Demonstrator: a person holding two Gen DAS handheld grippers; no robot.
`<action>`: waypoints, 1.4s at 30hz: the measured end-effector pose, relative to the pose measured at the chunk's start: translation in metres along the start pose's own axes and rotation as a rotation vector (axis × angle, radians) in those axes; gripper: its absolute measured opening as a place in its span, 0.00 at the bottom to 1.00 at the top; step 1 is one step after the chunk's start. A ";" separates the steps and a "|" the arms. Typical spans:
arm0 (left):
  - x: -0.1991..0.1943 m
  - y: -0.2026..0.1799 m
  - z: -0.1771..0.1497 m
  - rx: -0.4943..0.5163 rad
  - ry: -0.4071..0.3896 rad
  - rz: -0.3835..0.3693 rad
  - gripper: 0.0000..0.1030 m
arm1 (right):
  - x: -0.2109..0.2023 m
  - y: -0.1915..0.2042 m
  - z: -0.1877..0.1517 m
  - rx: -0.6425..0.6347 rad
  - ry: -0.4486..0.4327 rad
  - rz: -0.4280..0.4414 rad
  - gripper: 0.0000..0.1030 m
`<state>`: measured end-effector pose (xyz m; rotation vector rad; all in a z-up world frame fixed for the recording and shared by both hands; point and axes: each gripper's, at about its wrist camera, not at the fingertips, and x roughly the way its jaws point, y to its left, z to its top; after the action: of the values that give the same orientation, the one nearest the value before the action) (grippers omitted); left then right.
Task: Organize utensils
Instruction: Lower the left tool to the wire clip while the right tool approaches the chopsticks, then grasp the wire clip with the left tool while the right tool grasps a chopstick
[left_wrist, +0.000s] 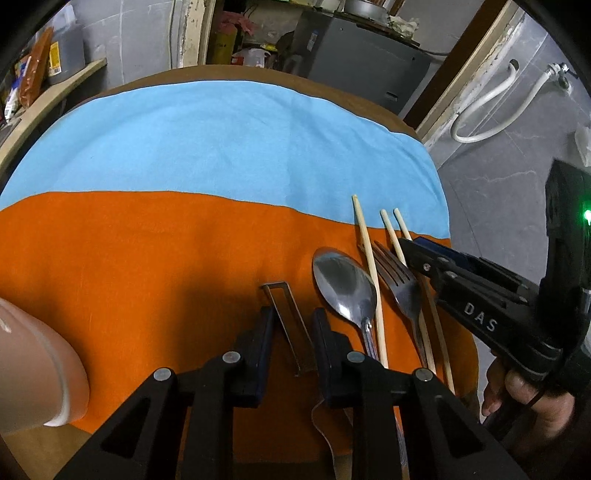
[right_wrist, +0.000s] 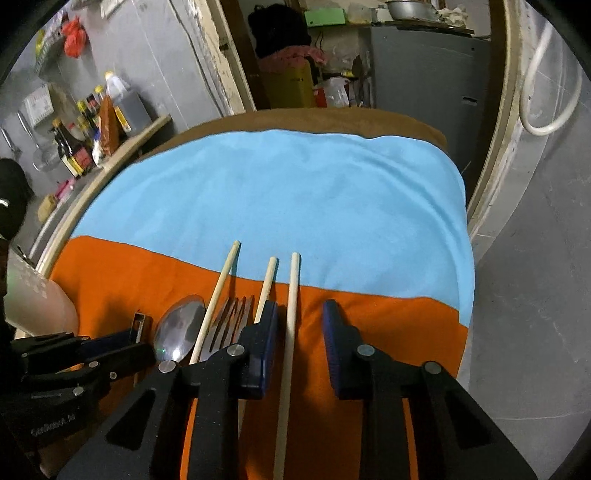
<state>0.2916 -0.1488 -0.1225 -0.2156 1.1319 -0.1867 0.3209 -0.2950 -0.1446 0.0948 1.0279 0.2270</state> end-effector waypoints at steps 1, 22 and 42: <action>0.000 0.000 0.000 0.001 0.003 0.001 0.19 | 0.002 0.002 0.002 -0.002 0.013 -0.013 0.22; -0.064 0.003 -0.026 0.060 -0.209 -0.084 0.12 | -0.059 -0.004 -0.015 0.190 -0.171 0.174 0.04; -0.176 0.031 -0.023 0.049 -0.607 -0.080 0.12 | -0.168 0.078 -0.019 0.061 -0.682 0.347 0.04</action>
<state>0.1988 -0.0754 0.0138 -0.2524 0.5155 -0.2016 0.2098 -0.2591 0.0005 0.3806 0.3321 0.4416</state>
